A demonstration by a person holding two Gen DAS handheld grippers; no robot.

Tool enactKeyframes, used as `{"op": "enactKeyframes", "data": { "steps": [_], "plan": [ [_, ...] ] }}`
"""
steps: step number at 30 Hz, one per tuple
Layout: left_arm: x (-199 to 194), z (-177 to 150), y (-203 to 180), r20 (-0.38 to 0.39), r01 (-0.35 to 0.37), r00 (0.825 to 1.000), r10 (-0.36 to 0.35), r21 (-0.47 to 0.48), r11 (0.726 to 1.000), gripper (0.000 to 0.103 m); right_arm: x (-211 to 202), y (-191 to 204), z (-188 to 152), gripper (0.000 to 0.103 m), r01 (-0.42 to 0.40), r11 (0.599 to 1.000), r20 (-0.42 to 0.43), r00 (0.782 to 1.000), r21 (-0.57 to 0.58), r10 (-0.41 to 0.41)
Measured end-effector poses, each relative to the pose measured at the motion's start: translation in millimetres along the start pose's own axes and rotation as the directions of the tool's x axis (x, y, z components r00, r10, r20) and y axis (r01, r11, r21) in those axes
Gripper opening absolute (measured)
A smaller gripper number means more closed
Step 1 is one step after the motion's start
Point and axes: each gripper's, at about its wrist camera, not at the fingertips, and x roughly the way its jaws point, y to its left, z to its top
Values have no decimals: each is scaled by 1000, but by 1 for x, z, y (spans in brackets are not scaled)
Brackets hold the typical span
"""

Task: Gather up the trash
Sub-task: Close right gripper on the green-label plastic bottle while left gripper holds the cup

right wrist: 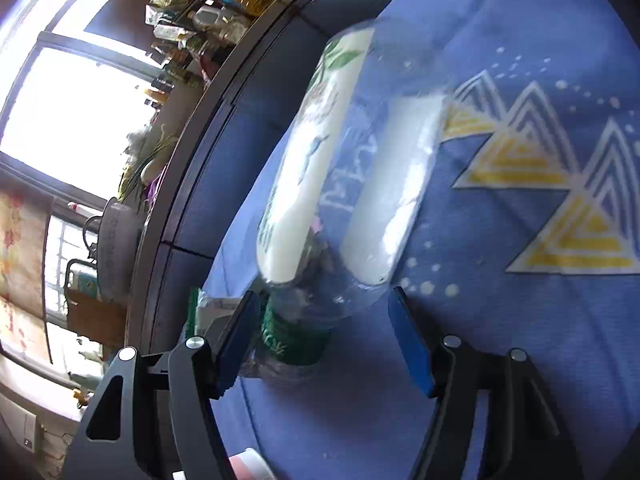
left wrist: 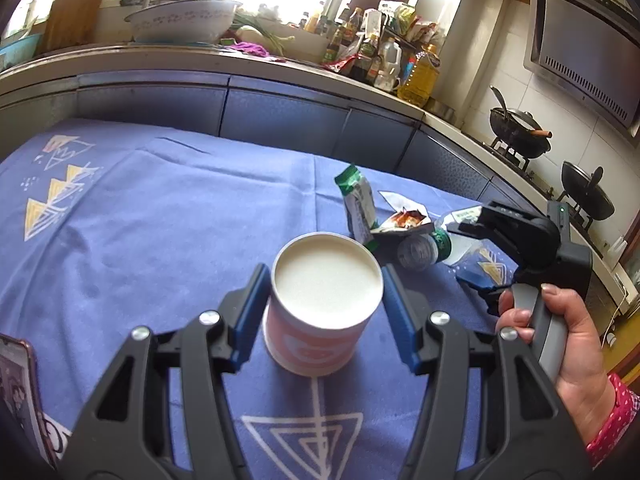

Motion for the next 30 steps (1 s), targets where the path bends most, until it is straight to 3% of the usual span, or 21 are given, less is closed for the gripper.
{"op": "enactKeyframes", "data": {
  "steps": [5, 11, 16, 24, 25, 26, 30],
  "plan": [
    [-1, 1, 2, 0, 17, 1000, -17, -17, 1000, 55, -34, -23, 15, 67, 53, 998, 68, 996, -41, -50],
    [0, 0, -11, 2, 38, 999, -38, -11, 999, 55, -59, -20, 16, 67, 26, 996, 101, 995, -90, -17],
    [0, -2, -23, -5, 28, 1000, -28, 12, 1000, 55, -32, 4, 0, 68, -2, 989, 11, 1000, -149, 3],
    [-10, -3, -22, 8, 10, 1000, -10, 4, 1000, 54, 14, 28, -8, 68, 66, 960, -41, 996, -274, -80],
    [-11, -3, -22, 8, 11, 1000, -11, 4, 1000, 54, 15, 27, -6, 67, 65, 956, -38, 996, -285, -79],
    [-12, -3, -22, 9, 11, 1000, -11, 4, 1000, 54, 15, 27, -3, 53, 73, 953, -37, 995, -294, -88],
    [-15, -2, -24, 11, 12, 1000, -12, 5, 1000, 54, 7, 8, 8, 42, 43, 961, -72, 995, -273, -65]
  ]
}}
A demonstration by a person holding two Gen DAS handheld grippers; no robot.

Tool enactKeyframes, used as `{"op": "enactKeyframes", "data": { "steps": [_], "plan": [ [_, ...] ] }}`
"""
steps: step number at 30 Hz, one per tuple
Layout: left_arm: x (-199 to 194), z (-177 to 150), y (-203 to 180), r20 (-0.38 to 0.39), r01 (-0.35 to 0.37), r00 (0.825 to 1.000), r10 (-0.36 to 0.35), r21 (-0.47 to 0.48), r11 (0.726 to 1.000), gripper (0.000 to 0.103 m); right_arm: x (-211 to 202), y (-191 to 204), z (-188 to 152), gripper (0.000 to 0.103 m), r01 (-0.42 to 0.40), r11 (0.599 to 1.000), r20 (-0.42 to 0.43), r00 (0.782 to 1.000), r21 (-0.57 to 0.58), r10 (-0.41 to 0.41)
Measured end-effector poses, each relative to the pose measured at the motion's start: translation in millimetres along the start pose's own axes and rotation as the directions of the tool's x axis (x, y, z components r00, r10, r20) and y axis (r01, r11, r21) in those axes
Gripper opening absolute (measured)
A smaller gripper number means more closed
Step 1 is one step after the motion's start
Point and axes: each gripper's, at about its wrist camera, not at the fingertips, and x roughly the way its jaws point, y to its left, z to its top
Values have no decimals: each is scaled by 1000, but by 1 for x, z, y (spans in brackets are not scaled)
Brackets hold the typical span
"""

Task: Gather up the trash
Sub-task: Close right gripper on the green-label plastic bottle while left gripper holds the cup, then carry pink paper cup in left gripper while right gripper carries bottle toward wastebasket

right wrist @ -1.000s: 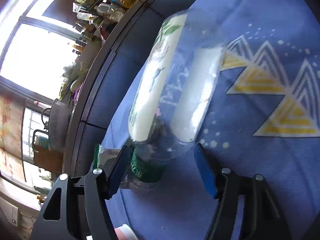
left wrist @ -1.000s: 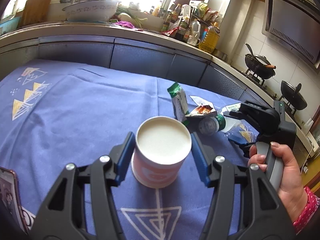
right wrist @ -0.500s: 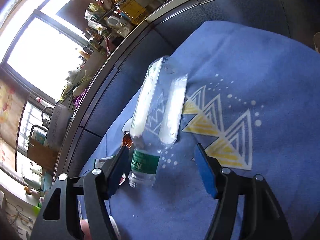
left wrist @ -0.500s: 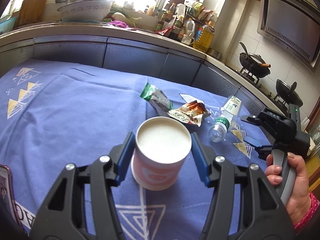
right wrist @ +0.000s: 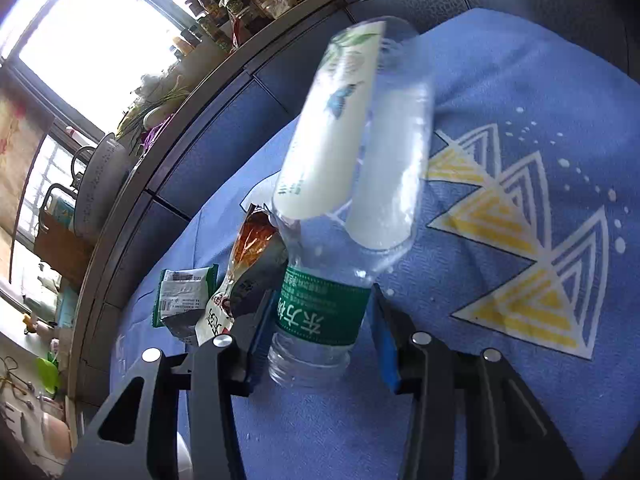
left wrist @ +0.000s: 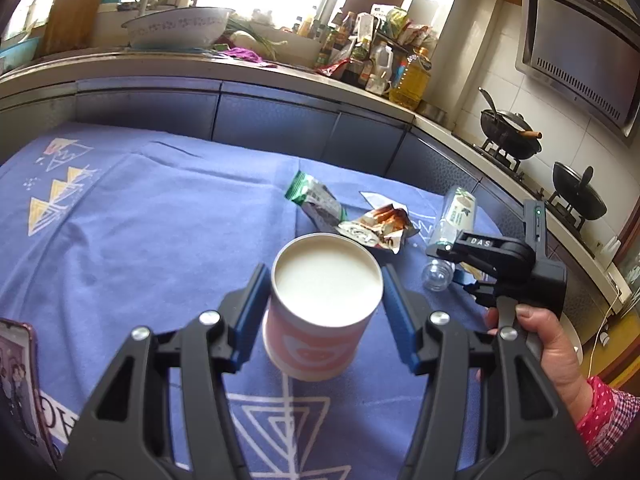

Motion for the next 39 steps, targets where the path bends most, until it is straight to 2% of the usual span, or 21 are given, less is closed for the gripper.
{"op": "enactKeyframes", "data": {
  "steps": [11, 18, 21, 27, 33, 39],
  "plan": [
    [-2, -4, -21, -13, 32, 999, -32, 15, 999, 54, -93, -62, -19, 40, -28, 992, -12, 1000, -121, 27],
    [2, -8, -45, -36, 63, 997, -62, 38, 997, 54, -142, -107, -35, 40, -37, 996, -9, 999, -81, 36],
    [3, -12, -56, -52, 74, 996, -71, 59, 996, 54, -156, -110, -51, 40, -8, 987, -17, 1000, -161, 5],
    [11, -20, -66, -91, 78, 993, -71, 65, 995, 54, -164, -104, -76, 40, 110, 929, 5, 993, -353, -116],
    [16, -25, -67, -117, 71, 991, -63, 61, 996, 54, -157, -104, -77, 43, 133, 913, 9, 990, -386, -140],
    [9, -22, -63, -111, 85, 991, -79, 48, 995, 54, -150, -103, -67, 58, 117, 922, -8, 992, -370, -129]
  ]
}}
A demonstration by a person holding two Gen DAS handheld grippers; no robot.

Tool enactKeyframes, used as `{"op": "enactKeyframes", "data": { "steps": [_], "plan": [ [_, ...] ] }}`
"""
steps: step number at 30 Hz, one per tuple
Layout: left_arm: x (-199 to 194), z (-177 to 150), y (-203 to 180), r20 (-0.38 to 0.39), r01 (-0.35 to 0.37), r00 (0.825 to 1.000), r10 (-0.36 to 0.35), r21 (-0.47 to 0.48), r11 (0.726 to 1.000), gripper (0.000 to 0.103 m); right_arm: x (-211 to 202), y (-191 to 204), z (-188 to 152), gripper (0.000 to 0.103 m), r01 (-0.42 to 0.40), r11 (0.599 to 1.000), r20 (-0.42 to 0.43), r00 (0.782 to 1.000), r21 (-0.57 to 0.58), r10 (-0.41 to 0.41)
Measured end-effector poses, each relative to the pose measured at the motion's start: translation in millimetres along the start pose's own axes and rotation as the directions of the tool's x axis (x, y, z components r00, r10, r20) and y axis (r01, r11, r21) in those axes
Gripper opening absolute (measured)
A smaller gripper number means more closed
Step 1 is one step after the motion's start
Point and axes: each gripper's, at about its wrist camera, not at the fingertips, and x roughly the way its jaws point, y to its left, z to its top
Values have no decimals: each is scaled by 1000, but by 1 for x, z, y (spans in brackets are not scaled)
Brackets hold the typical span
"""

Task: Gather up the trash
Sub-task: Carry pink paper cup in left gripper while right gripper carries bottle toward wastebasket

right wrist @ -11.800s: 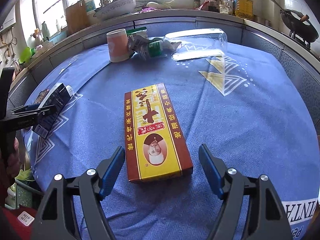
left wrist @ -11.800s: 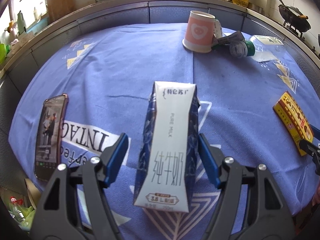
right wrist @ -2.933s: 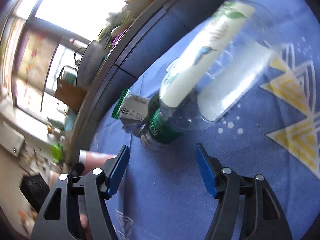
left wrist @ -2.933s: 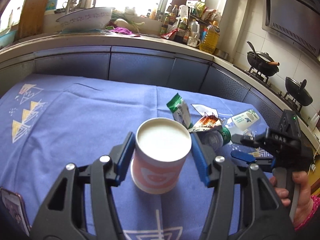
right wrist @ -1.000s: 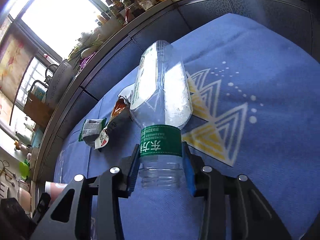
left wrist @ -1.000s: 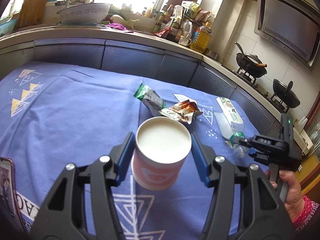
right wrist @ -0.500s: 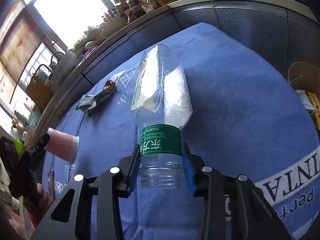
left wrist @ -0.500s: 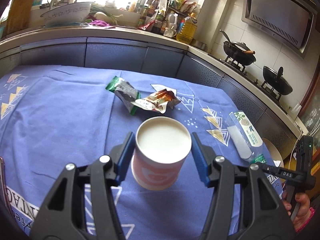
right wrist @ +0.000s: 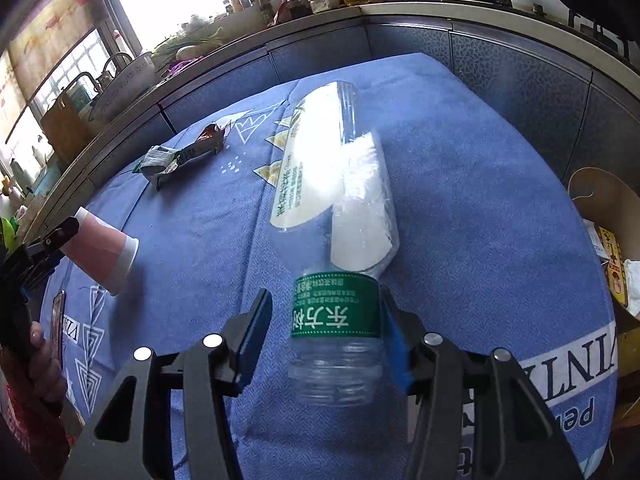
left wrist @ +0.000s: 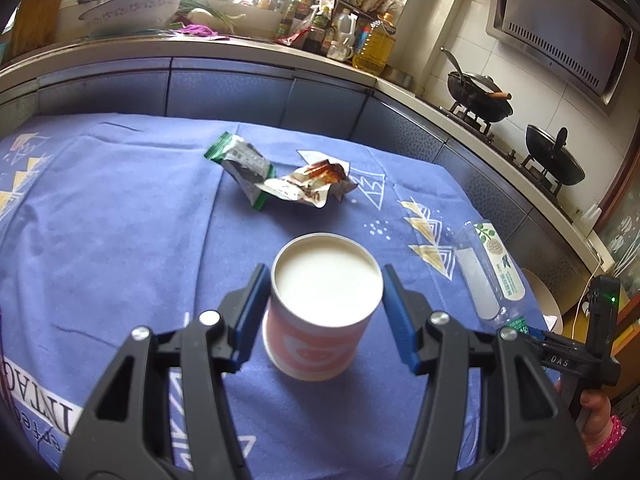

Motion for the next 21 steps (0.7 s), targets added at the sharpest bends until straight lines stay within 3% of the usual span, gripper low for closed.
{"op": "enactKeyframes", "data": {
  "steps": [4, 5, 9, 12, 16, 21],
  "plan": [
    [-1, 1, -4, -4, 1, 1000, -1, 10, 1000, 54, 4, -1, 0, 57, 10, 1000, 11, 1000, -17, -10],
    [0, 1, -4, -6, 2, 1000, -2, 12, 1000, 54, 5, -2, 0, 43, 4, 1000, 10, 1000, -11, -3],
    [-2, 4, -12, -3, 9, 1000, -8, 28, 1000, 54, 3, -12, -1, 40, -81, 995, 2, 997, 52, 81],
    [-2, 7, -22, -1, 20, 1000, -20, 46, 999, 54, -6, -23, 1, 40, -185, 975, 22, 983, 122, 184],
    [3, 13, -42, -6, 44, 999, -43, 77, 996, 54, -23, -39, 6, 40, -260, 949, 70, 965, 177, 251],
    [17, 25, -85, -18, 99, 995, -98, 141, 985, 54, -54, -74, 9, 40, -226, 950, 140, 970, 214, 200]
  ]
}}
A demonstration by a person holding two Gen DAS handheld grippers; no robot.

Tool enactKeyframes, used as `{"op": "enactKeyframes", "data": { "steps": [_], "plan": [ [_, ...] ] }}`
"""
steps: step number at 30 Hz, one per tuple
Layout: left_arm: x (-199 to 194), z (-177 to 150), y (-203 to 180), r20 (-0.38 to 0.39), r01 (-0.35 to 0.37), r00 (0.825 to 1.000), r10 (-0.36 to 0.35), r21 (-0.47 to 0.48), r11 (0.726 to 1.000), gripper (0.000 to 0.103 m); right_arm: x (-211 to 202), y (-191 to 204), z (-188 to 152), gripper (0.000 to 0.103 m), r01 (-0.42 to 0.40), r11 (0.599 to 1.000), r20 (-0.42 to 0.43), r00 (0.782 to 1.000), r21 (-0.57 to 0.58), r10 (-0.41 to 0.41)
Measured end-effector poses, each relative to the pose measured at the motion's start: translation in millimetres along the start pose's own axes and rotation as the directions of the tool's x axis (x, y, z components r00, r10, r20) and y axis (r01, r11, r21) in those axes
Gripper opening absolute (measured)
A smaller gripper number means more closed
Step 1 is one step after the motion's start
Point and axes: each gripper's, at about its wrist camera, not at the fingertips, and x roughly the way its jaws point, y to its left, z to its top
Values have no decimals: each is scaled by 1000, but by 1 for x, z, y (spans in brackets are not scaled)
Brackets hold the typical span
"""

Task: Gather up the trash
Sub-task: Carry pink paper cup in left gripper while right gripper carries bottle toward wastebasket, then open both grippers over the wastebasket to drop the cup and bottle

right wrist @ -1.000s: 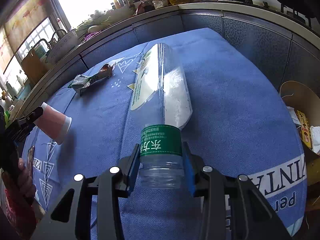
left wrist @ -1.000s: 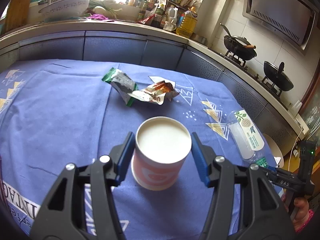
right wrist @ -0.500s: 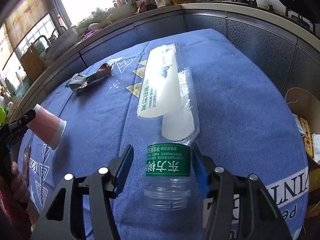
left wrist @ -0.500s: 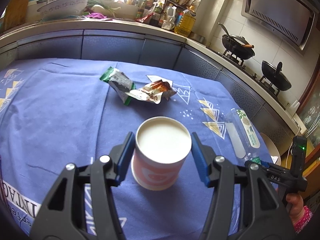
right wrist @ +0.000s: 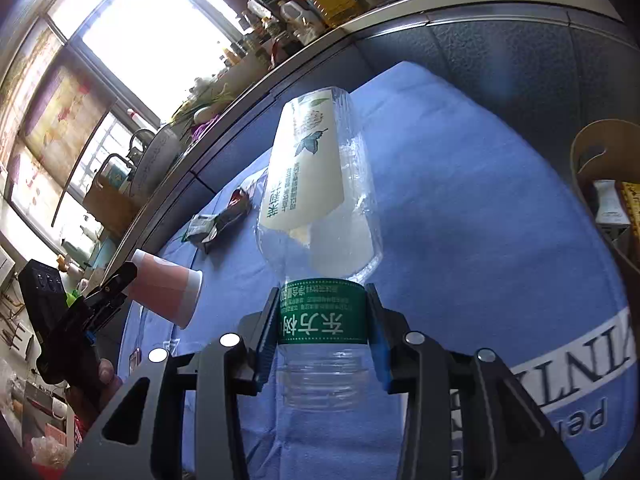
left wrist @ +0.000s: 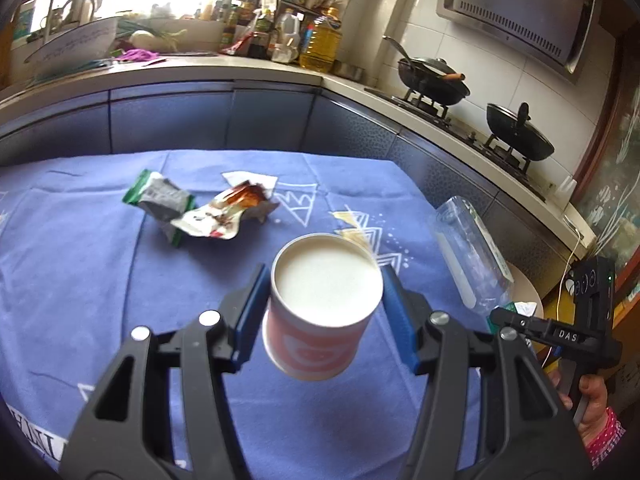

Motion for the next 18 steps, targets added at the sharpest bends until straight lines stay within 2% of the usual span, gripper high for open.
{"op": "enactKeyframes", "data": {
  "steps": [3, 7, 8, 11, 16, 18],
  "plan": [
    [16, 10, -31, -11, 52, 999, -52, 46, 998, 54, -35, -32, 9, 40, 96, 995, 61, 993, 9, -97],
    [40, 22, -84, -34, 131, 991, -128, 116, 985, 54, -81, -91, 18, 40, 282, 959, 84, 955, 38, -285],
    [45, 23, -97, -40, 149, 989, -145, 132, 980, 54, -86, -106, 19, 40, 331, 943, 72, 940, 32, -333],
    [64, 30, -140, -61, 212, 977, -204, 179, 961, 54, -93, -146, 24, 40, 479, 878, 3, 878, -18, -479],
    [98, 40, -212, -104, 317, 948, -301, 234, 919, 54, -85, -188, 31, 40, 557, 823, -139, 811, -112, -568],
    [114, 42, -240, -127, 355, 934, -333, 254, 900, 54, -79, -191, 31, 40, 576, 802, -159, 787, -158, -596]
  ]
}}
